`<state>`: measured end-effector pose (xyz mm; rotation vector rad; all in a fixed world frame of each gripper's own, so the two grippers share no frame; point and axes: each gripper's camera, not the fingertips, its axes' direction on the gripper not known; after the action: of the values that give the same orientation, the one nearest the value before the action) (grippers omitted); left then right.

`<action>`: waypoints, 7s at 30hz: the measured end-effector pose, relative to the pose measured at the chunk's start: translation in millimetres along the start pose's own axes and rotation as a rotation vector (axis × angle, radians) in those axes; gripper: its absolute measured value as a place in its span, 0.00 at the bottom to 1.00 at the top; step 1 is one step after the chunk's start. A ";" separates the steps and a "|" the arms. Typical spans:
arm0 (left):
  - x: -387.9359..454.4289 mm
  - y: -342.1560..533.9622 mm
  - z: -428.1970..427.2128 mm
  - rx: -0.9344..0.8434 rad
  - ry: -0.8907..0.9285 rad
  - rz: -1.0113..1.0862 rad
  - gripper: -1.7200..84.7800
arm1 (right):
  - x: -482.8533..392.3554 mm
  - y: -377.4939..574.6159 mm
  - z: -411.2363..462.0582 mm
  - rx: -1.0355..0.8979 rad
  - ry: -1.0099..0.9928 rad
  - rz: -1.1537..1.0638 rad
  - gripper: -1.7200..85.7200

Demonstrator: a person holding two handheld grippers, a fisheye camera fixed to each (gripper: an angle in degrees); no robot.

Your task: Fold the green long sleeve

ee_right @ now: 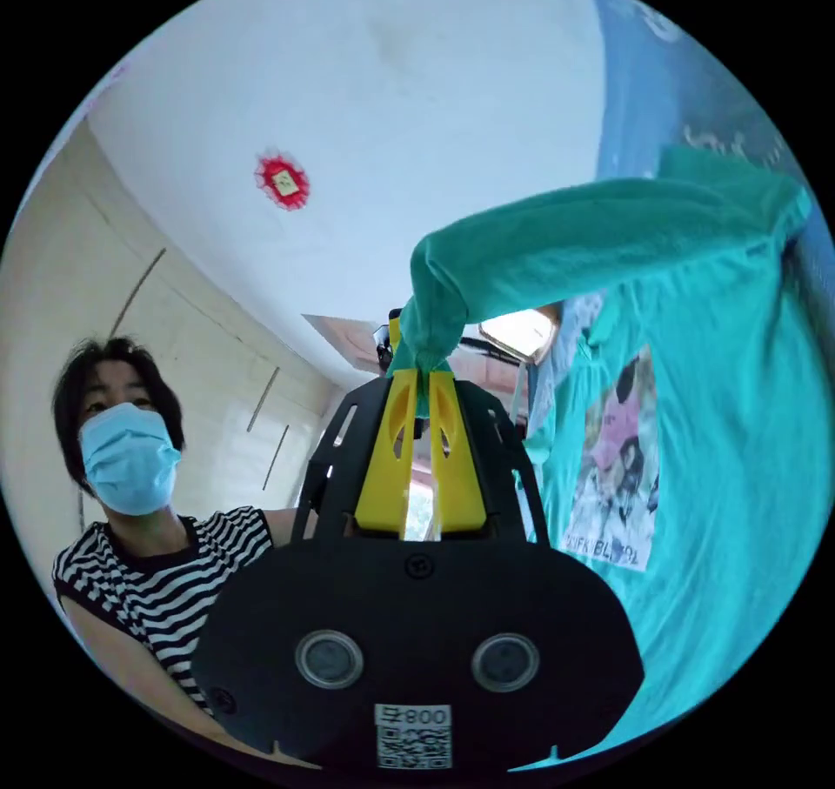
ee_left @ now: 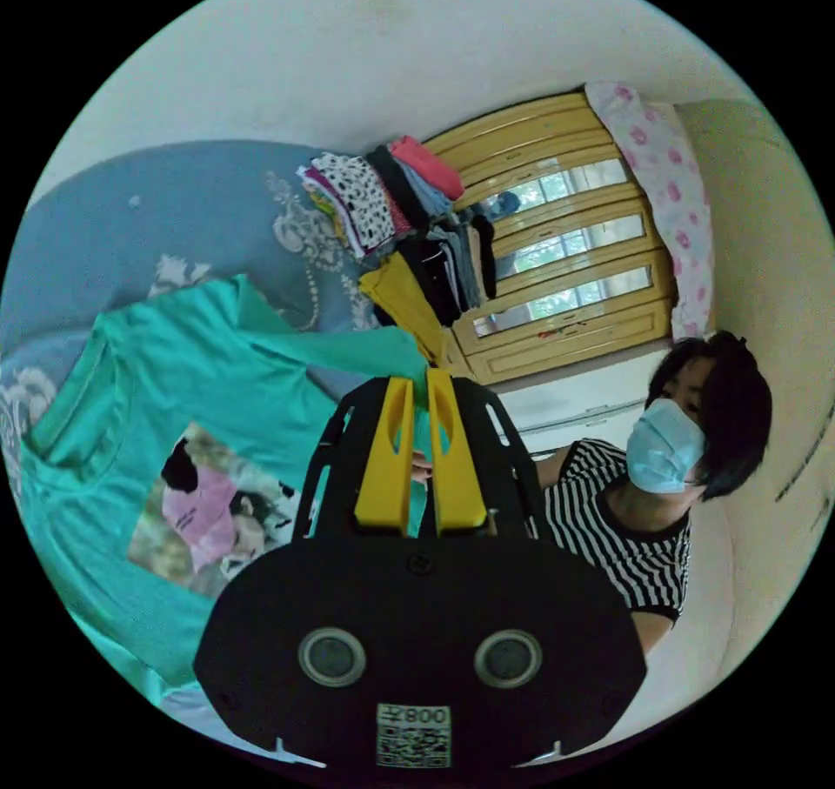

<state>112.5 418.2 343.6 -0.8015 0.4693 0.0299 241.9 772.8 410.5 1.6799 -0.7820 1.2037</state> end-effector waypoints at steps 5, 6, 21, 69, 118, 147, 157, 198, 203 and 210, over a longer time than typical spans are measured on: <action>-70.7 67.7 -38.7 0.017 0.009 -0.220 0.06 | 53.3 37.0 91.4 -0.155 0.054 0.112 0.04; -81.0 79.7 -46.8 0.016 0.011 -0.241 0.06 | 55.8 39.6 101.2 -0.177 0.066 0.111 0.04; -169.7 140.7 -126.4 -0.107 -0.151 -0.364 0.05 | 103.2 75.9 284.8 -0.437 0.333 0.032 0.04; -254.3 79.2 -81.9 0.083 -0.390 -0.058 0.09 | -8.5 40.5 282.9 -0.415 1.074 -0.366 0.10; -246.0 -125.3 23.4 0.209 -0.308 0.005 0.06 | -87.2 -8.4 88.0 -0.197 1.155 -0.393 0.02; -74.2 -21.7 -23.2 0.183 -0.357 0.065 0.02 | -68.1 -24.7 90.7 -0.279 1.285 -0.330 0.02; 8.6 77.5 -84.1 0.195 -0.368 0.096 0.02 | -70.1 -22.2 105.5 -0.266 1.291 -0.385 0.02; 274.3 577.6 -627.2 1.088 -0.628 -0.401 0.05 | -47.4 -46.9 207.5 -0.630 0.932 -0.284 0.03; 326.4 442.3 -529.4 0.579 -0.501 -0.080 0.05 | -50.9 -60.7 229.1 -0.651 0.791 -0.297 0.06; 292.7 414.0 -335.8 0.297 -0.363 -0.134 0.08 | -17.5 -73.3 217.6 -0.649 0.704 -0.143 0.10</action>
<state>159.8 430.4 -262.5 -0.5178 0.0717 -0.0183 381.8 602.0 345.1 0.6950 -0.5091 1.1602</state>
